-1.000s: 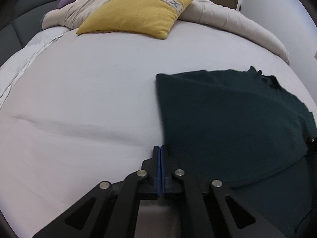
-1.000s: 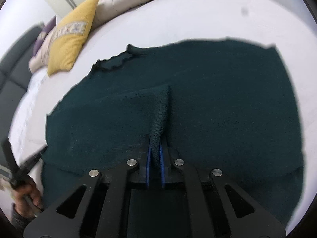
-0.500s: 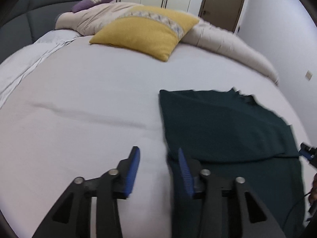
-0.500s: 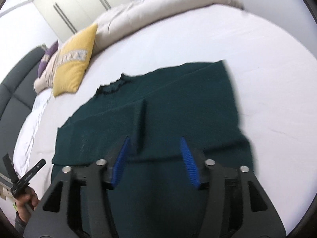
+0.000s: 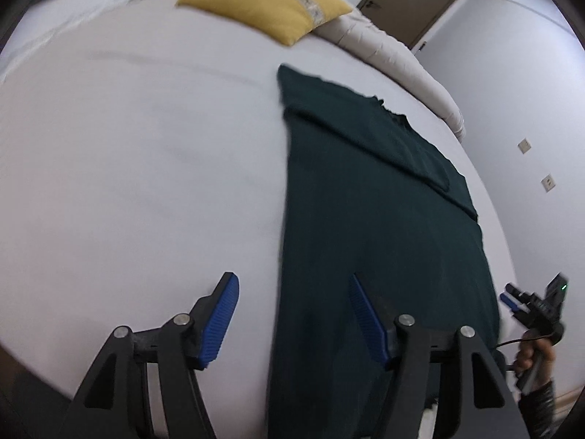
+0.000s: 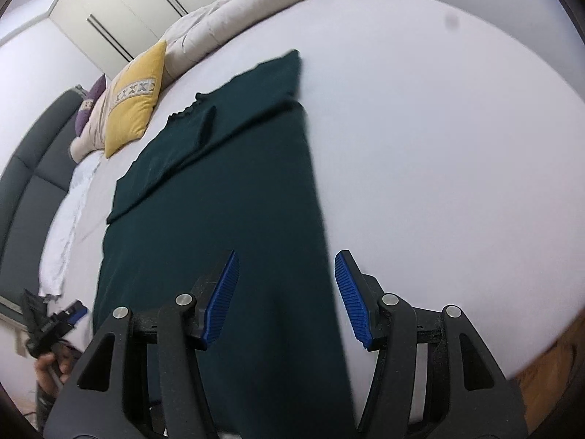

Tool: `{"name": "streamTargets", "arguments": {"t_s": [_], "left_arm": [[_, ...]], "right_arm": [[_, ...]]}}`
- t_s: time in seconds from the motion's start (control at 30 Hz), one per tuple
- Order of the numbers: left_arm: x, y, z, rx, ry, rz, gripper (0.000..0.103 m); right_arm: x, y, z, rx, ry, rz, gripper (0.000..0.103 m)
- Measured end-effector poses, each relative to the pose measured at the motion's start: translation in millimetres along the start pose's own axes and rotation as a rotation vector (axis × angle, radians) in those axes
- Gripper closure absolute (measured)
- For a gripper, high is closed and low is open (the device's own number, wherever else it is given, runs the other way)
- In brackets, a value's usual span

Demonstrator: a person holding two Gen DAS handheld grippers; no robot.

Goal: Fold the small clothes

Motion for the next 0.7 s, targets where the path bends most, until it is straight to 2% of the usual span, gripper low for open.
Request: {"name": "streamTargets", "arguments": {"t_s": [0.2,0.43,0.6,0.7], "left_arm": [[-9,-1,-34,-0.105,-0.054,-0.062,0.038],[-8,-4,-50,-0.167,-0.049,-0.101,0.04],[-6,-5,-54,-0.183,-0.04,-0.077,0.055],[-2,-4,-58,-0.2,-0.029,-0.083,0.058]], "right_arm": [[31,-13,-39,-0.041,0.075,0.075,0.05],[34,-26,-66,-0.109,0.054,0.097,0.05],[38,-34,-82,-0.172,0.049,0.086,0.05],[38,-36,-87,-0.218,0.034,0.064,0.05]]}}
Point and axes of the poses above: each gripper's, at about its wrist camera, not at the fingertips, and y roughly the way its jaws point, x to its right, z to its top, the point moved 2 cm from there along y, roughly the way its jaws point, and after that the axes turned 4 degrees about -y, right-handed, at the moved point
